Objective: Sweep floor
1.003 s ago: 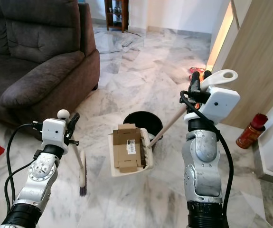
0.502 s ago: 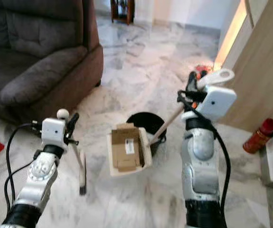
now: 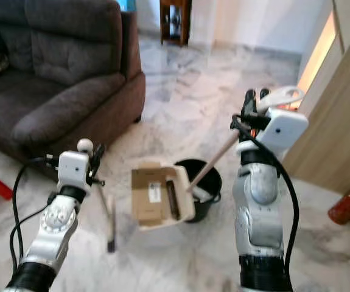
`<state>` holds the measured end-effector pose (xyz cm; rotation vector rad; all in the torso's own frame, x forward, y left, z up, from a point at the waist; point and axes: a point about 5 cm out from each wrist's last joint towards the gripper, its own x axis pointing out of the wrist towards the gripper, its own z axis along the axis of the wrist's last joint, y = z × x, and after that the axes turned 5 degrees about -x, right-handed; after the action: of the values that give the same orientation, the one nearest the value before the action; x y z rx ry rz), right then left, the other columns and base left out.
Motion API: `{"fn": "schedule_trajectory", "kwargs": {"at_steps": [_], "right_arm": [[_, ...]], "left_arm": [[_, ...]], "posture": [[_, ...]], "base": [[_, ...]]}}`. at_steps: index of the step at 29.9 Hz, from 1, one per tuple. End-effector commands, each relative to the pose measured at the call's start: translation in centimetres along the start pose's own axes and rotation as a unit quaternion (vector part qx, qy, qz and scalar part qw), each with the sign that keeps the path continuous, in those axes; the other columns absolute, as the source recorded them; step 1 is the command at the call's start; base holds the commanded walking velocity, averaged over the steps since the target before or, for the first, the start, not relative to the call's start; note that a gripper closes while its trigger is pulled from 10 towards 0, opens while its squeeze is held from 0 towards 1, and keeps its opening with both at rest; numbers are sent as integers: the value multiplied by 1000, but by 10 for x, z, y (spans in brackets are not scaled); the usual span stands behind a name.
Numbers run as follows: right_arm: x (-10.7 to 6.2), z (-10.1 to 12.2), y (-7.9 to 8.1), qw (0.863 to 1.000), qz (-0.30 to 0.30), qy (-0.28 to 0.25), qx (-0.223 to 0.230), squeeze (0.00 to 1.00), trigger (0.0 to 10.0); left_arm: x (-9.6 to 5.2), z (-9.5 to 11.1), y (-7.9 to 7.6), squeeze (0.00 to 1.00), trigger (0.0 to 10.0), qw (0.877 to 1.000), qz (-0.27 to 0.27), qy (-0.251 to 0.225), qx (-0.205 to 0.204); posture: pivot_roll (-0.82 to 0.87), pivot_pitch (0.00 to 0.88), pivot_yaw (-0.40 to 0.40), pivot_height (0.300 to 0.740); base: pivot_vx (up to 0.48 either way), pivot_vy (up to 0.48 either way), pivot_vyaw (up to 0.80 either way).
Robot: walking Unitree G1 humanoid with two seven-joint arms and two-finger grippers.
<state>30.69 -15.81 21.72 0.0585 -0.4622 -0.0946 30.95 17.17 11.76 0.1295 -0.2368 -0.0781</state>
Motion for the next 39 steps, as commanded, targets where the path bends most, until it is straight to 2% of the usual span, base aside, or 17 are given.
{"fn": "schedule_trajectory", "kwargs": {"at_steps": [1,23,39], "right_arm": [[4,15,-1,999,-7,-38,23,0,10000],[5,17,8,998,11,-46,36,0,10000],[6,21,8,998,10,-53,38,0,10000]], "left_arm": [[6,13,0,0,10000,999,-4,-33,12],[7,15,-2,0,10000,999,-6,-36,10],[10,17,-2,0,10000,999,-7,-39,9]], "posture": [[29,0,-6,740],[28,0,-10,740],[31,0,-6,740]], "base": [[281,0,0],[284,0,0],[283,0,0]]}}
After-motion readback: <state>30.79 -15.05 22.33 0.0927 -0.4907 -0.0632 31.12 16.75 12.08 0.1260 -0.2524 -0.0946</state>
